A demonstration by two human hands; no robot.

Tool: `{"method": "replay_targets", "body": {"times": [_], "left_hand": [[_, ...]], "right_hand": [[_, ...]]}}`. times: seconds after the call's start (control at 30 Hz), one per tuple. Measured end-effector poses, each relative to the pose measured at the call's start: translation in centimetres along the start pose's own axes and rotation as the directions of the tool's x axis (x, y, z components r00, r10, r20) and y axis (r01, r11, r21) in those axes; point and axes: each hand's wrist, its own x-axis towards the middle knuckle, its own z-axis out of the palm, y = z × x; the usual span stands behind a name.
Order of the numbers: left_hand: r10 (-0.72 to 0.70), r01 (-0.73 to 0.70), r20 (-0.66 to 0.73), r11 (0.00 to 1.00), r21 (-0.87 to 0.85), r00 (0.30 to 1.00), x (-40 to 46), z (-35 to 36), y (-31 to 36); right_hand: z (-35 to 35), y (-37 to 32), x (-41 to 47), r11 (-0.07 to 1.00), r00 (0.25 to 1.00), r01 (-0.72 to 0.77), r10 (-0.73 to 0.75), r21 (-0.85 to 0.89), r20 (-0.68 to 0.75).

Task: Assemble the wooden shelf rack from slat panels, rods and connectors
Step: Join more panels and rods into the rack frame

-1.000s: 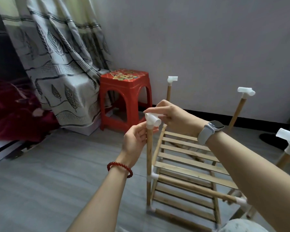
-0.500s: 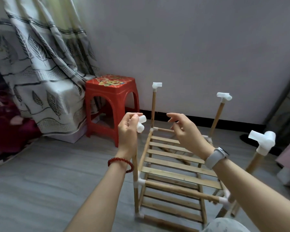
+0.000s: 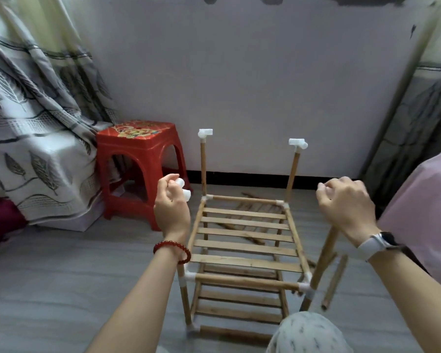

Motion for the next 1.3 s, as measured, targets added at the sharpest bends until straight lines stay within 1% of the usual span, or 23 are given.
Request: {"method": "replay_targets", "body": {"times": [0.03, 0.07, 0.13, 0.17, 0.2, 0.23, 0.27, 0.33, 0.43, 0.5, 0.53, 0.6, 0.63, 0.67, 0.7, 0.73, 0.77, 0.8, 0.87, 0.93, 1.03, 1.1, 1.3], "left_hand": [[0.005, -0.004, 0.059, 1.0, -0.01, 0.998, 0.3, -0.4, -0.1], [0.004, -0.001, 0.154, 1.0, -0.023, 0.988, 0.8, -1.0, -0.1], [-0.017, 0.026, 0.365, 0.999, -0.019, 0.931, 2.3, -2.4, 0.3], [-0.032, 0.034, 0.445, 0.999, 0.003, 0.895, 2.9, -2.8, 0.6], [-0.042, 0.036, 0.489, 0.999, 0.023, 0.871, 3.2, -3.0, 0.9], [-0.045, 0.034, 0.497, 0.999, 0.031, 0.867, 3.3, -2.9, 1.1], [-0.047, 0.042, 0.472, 0.999, 0.021, 0.88, 3.0, -2.8, 1.1], [-0.037, 0.053, 0.382, 0.998, -0.032, 0.923, 2.4, -2.2, 0.7], [-0.014, 0.031, 0.285, 0.998, -0.056, 0.959, 2.0, -1.0, 0.4], [-0.024, 0.034, 0.257, 0.999, -0.034, 0.966, 1.9, -0.5, 0.2], [-0.026, 0.035, 0.268, 0.999, -0.032, 0.963, 1.8, -0.4, 0.1], [-0.052, 0.073, 0.335, 0.996, -0.05, 0.941, 1.6, -1.0, -0.1], [-0.071, 0.102, 0.375, 0.993, -0.063, 0.924, 1.7, -1.4, -0.1], [-0.102, 0.139, 0.405, 0.988, -0.063, 0.909, 1.8, -1.7, -0.3], [-0.14, 0.178, 0.419, 0.983, -0.053, 0.897, 1.9, -1.9, -0.6], [-0.175, 0.214, 0.424, 0.976, -0.045, 0.889, 1.9, -2.1, -0.7], [-0.209, 0.252, 0.42, 0.966, -0.05, 0.883, 1.7, -2.1, -0.9], [-0.23, 0.28, 0.399, 0.957, -0.07, 0.888, 1.3, -2.1, -0.9], [-0.239, 0.294, 0.331, 0.948, -0.126, 0.913, 1.0, -1.9, -0.6], [-0.232, 0.291, 0.301, 0.942, -0.169, 0.925, 1.4, -1.6, 0.1], [-0.233, 0.308, 0.317, 0.927, -0.213, 0.919, 1.6, -1.5, 0.0], [-0.22, 0.301, 0.331, 0.929, -0.217, 0.918, 1.5, -1.4, -0.7], [-0.186, 0.272, 0.367, 0.941, -0.199, 0.911, 1.4, -1.7, -1.6]], "right_hand": [[0.1, 0.1, 0.2, 0.999, 1.0, 0.005, -0.006, 0.048, 0.024], [-0.1, 0.2, 0.4, 0.999, 0.999, 0.003, -0.006, 0.048, 0.05], [-0.8, 0.1, 1.3, 0.999, 0.993, -0.006, 0.011, -0.037, 0.116], [-1.0, 0.1, 1.9, 0.997, 0.988, -0.019, 0.03, -0.076, 0.149], [-1.3, 0.1, 2.2, 0.995, 0.984, -0.028, 0.045, -0.095, 0.175], [-1.4, 0.1, 2.4, 0.996, 0.98, -0.027, 0.043, -0.085, 0.195], [-1.3, 0.1, 2.5, 0.998, 0.979, -0.007, 0.019, -0.059, 0.204], [-0.9, 0.3, 2.5, 0.997, 0.975, 0.076, -0.072, -0.01, 0.208], [-0.1, 0.0, 2.5, 0.977, 0.954, 0.211, -0.209, 0.015, 0.215], [0.2, -0.1, 2.3, 0.961, 0.937, 0.269, -0.276, 0.059, 0.214], [0.3, 0.1, 2.3, 0.958, 0.938, 0.271, -0.284, 0.091, 0.199], [0.6, 0.7, 1.8, 0.943, 0.957, 0.241, -0.27, 0.228, 0.106], [0.6, 1.0, 1.4, 0.918, 0.974, 0.187, -0.22, 0.35, 0.056], [0.7, 1.2, 0.7, 0.863, 0.988, 0.11, -0.149, 0.494, 0.04], [0.9, 1.4, 0.0, 0.788, 0.994, -0.002, -0.064, 0.616, 0.085], [1.2, 1.6, -0.8, 0.682, 0.989, -0.117, 0.016, 0.722, 0.145], [1.6, 2.0, -1.9, 0.578, 0.976, -0.21, 0.079, 0.789, 0.202], [2.2, 2.5, -2.7, 0.503, 0.967, -0.255, 0.125, 0.826, 0.222], [3.2, 2.8, -3.8, 0.448, 0.961, -0.273, 0.168, 0.851, 0.22], [3.4, 2.2, -3.6, 0.425, 0.962, -0.253, 0.206, 0.869, 0.18], [3.2, 1.3, -2.7, 0.409, 0.957, -0.216, 0.267, 0.887, 0.11], [3.6, 1.9, -2.5, 0.386, 0.953, -0.224, 0.277, 0.895, 0.118], [3.8, 3.9, -3.3, 0.302, 0.969, -0.224, 0.173, 0.927, 0.177]]}}
